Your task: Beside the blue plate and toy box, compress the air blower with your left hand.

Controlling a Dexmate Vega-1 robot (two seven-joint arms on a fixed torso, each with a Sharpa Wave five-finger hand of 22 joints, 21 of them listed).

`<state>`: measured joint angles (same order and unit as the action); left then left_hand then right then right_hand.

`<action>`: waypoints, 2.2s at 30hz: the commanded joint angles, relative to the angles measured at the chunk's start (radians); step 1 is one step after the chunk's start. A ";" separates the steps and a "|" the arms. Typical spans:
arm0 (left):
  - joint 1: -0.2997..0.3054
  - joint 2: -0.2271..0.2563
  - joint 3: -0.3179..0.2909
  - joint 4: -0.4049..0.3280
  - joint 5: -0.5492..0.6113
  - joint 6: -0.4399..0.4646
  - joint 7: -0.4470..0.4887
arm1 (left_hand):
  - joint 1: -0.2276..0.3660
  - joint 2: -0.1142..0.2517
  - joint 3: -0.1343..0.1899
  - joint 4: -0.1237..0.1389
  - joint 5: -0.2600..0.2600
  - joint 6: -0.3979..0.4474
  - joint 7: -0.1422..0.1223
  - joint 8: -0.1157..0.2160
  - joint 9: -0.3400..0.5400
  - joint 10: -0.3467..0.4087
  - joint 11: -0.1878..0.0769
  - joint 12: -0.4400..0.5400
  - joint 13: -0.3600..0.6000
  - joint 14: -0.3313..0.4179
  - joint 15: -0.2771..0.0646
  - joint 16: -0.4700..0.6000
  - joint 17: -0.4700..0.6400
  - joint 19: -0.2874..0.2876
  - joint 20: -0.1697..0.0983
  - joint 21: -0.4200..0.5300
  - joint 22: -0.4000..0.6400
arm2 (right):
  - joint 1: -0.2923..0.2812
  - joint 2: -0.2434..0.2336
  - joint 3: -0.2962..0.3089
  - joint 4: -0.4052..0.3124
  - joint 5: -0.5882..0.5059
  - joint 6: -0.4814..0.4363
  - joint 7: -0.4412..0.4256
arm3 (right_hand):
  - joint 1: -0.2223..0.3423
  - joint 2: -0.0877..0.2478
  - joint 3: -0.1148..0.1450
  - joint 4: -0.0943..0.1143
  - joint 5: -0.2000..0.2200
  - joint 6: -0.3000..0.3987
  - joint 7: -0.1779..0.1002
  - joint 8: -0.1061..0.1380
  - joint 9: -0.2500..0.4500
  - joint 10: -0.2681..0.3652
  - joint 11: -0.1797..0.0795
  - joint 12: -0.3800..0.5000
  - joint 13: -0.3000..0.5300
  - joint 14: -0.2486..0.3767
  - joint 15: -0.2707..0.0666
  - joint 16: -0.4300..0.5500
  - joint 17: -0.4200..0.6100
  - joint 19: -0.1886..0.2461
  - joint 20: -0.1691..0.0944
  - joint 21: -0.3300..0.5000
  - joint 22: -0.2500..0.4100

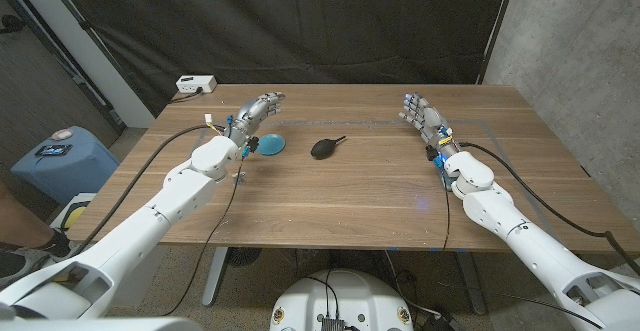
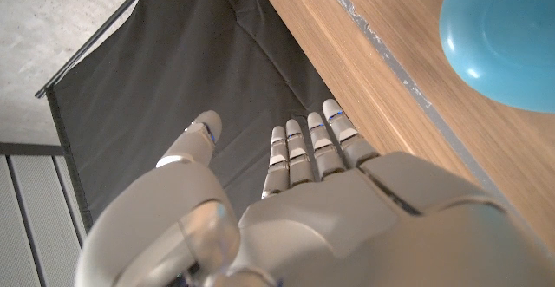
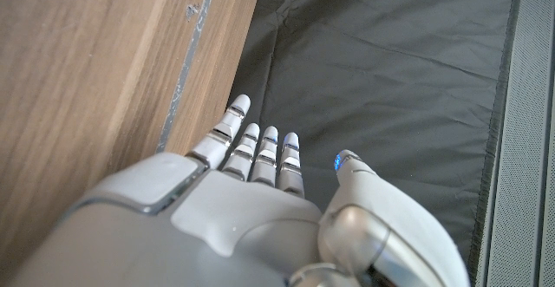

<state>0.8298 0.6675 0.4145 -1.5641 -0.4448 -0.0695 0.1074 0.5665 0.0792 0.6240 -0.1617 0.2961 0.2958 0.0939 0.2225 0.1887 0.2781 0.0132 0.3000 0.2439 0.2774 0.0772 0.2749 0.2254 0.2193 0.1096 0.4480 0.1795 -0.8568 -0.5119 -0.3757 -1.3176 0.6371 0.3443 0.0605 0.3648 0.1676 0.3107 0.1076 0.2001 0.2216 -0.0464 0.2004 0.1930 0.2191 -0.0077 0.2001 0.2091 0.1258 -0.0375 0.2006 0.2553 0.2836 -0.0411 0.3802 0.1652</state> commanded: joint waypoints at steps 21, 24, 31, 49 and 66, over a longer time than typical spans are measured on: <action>-0.054 0.117 0.096 -0.318 0.256 0.403 0.101 | 0.035 -0.041 -0.049 -0.010 0.035 0.036 0.002 0.006 0.013 0.028 0.017 0.052 0.052 0.028 0.065 0.005 0.005 0.001 0.063 -0.016 0.010 | -0.013 -0.010 0.021 0.012 0.020 0.019 0.014 | 0.000 -0.008 0.010 -0.004 -0.002 0.005 0.002 0.002 0.003 0.002 0.003 0.004 0.000 0.008 -0.027 0.007 -0.004 0.011 -0.029 -0.016 0.003; -0.063 0.124 0.108 -0.343 0.276 0.449 0.096 | 0.040 -0.045 -0.052 -0.012 0.038 0.044 0.005 0.008 0.015 0.027 0.021 0.056 0.058 0.033 0.058 0.004 0.004 0.002 0.064 -0.016 0.010 | -0.016 -0.012 0.023 0.009 0.022 0.020 0.014 | -0.001 -0.008 0.011 -0.004 -0.002 0.005 0.002 0.002 0.003 0.002 0.003 0.004 0.000 0.007 -0.027 0.007 -0.004 0.012 -0.029 -0.017 0.003; -0.072 0.120 0.121 -0.389 0.294 0.551 0.104 | 0.054 -0.055 -0.059 -0.013 0.046 0.061 0.012 0.013 0.021 0.026 0.035 0.070 0.073 0.043 0.055 0.003 0.003 0.007 0.067 -0.017 0.011 | -0.027 -0.020 0.029 0.001 0.026 0.021 0.018 | -0.001 -0.009 0.012 -0.005 -0.002 0.005 0.002 0.002 0.003 0.003 0.003 0.004 0.000 0.008 -0.028 0.007 -0.005 0.014 -0.028 -0.019 0.003; -0.132 0.105 0.240 -0.454 0.484 0.737 0.144 | 0.090 -0.073 -0.077 -0.012 0.058 0.118 0.020 0.034 0.039 0.032 0.054 0.113 0.114 0.071 0.059 0.008 0.009 0.022 0.074 -0.017 0.014 | -0.045 -0.027 0.043 -0.012 0.034 0.026 0.007 | -0.003 -0.009 0.017 -0.007 -0.003 0.005 0.002 0.002 0.003 0.001 0.002 0.003 0.000 0.007 -0.028 0.007 -0.008 0.017 -0.028 -0.027 0.003; -0.195 0.047 0.325 -0.466 0.586 0.879 0.118 | 0.126 -0.088 -0.098 -0.003 0.095 0.220 0.023 0.079 0.074 0.104 0.048 0.211 0.187 0.142 0.095 0.016 0.011 0.083 0.102 -0.002 0.017 | -0.032 -0.022 0.048 0.018 0.044 0.037 0.027 | -0.006 -0.009 0.021 -0.008 -0.004 0.004 0.003 0.001 0.003 0.002 0.004 0.004 -0.001 0.006 -0.025 0.007 -0.011 0.020 -0.025 -0.034 0.004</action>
<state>0.6708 0.7447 0.6876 -2.0173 0.0697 0.7098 0.2405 0.6793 -0.0077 0.5333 -0.1667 0.3822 0.4978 0.1121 0.2891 0.2556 0.3624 0.0571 0.4946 0.4192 0.3973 0.1712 0.2886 0.2375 0.2867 0.2105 0.4370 0.1934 -0.8979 -0.5373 -0.3318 -1.3180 0.6756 0.3747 0.0754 0.3593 0.1621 0.3246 0.1022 0.2001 0.2215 -0.0464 0.2004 0.1930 0.2191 -0.0077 0.2000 0.2093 0.1257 -0.0374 0.2006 0.2417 0.2961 -0.0428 0.3475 0.1651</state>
